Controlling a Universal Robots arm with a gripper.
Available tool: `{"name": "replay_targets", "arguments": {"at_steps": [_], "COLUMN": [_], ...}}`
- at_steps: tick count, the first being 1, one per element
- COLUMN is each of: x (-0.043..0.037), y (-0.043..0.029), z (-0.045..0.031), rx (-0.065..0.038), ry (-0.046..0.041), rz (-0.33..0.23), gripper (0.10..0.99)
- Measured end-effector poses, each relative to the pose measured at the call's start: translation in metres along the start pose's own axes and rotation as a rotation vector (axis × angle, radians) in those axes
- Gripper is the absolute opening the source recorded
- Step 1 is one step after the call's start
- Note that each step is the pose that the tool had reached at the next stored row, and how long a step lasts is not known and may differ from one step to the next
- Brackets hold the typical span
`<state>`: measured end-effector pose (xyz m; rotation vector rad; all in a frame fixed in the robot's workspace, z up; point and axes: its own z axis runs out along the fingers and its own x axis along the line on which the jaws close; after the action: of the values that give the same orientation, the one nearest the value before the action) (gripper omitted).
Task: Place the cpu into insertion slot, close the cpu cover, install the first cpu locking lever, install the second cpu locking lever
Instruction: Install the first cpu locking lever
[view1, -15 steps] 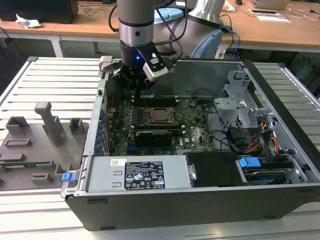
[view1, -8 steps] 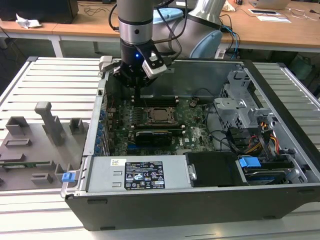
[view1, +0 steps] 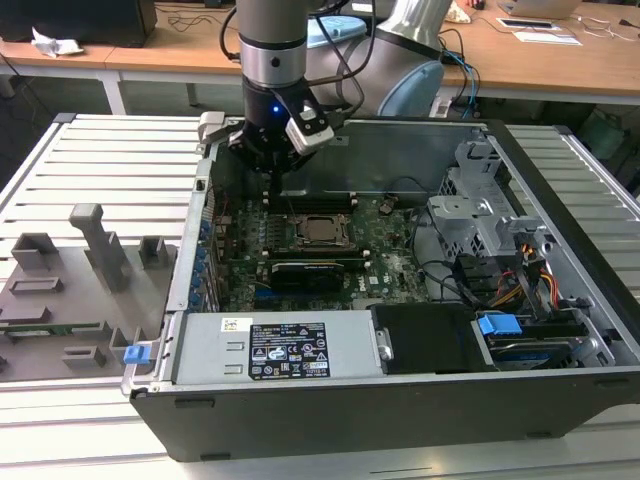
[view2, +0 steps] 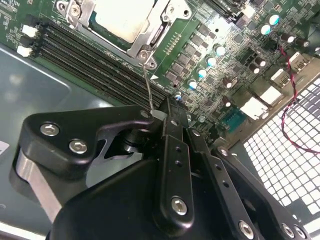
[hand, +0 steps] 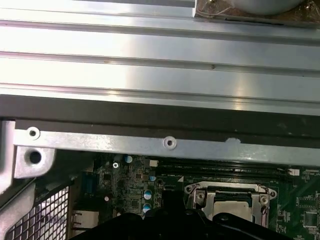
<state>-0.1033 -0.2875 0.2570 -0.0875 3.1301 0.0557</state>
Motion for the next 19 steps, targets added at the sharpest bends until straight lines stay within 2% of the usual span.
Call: {"name": "replay_targets", "arguments": {"at_steps": [4, 7, 13, 19], "x": [-0.0017, -0.0081, -0.0134, -0.0158], "y": [0.0000, -0.0004, -0.0008, -0.0009], "z": [0.0002, 0.0003, 0.0010, 0.0020], "rx": [0.000, 0.000, 0.000, 0.000], "ry": [-0.0001, 0.0000, -0.0002, -0.0002], "rz": [0.000, 0.000, 0.000, 0.000], "gripper": [0.106, 0.106, 0.106, 0.106]}}
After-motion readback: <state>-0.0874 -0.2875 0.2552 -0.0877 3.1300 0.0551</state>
